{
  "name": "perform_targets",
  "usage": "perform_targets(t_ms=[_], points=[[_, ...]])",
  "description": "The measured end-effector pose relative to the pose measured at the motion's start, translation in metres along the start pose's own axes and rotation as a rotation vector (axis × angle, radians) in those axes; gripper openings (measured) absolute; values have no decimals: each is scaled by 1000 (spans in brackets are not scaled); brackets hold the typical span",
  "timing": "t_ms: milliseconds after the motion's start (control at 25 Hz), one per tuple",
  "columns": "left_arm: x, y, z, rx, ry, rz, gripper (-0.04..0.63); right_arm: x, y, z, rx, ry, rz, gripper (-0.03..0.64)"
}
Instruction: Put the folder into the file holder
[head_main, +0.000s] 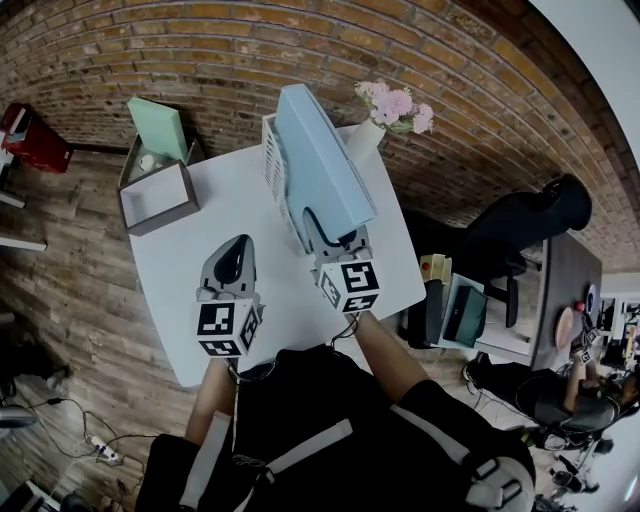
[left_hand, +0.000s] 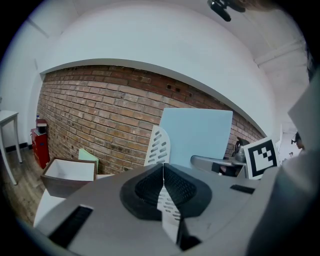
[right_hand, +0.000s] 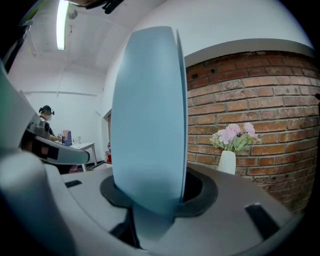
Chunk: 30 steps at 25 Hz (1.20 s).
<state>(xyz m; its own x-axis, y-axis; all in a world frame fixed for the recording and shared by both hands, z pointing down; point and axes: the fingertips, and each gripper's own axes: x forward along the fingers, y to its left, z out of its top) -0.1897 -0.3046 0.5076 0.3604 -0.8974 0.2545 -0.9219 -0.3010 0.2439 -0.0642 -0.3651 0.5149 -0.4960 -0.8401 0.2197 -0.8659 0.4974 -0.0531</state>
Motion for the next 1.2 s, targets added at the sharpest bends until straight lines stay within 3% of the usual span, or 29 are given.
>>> perform_targets(t_ms=[800, 1200], points=[[-5, -7, -3, 2, 1, 5, 23, -3, 8, -38, 27, 137, 25, 239], [-8, -27, -7, 14, 5, 7, 23, -16, 8, -38, 23, 123, 58, 252]])
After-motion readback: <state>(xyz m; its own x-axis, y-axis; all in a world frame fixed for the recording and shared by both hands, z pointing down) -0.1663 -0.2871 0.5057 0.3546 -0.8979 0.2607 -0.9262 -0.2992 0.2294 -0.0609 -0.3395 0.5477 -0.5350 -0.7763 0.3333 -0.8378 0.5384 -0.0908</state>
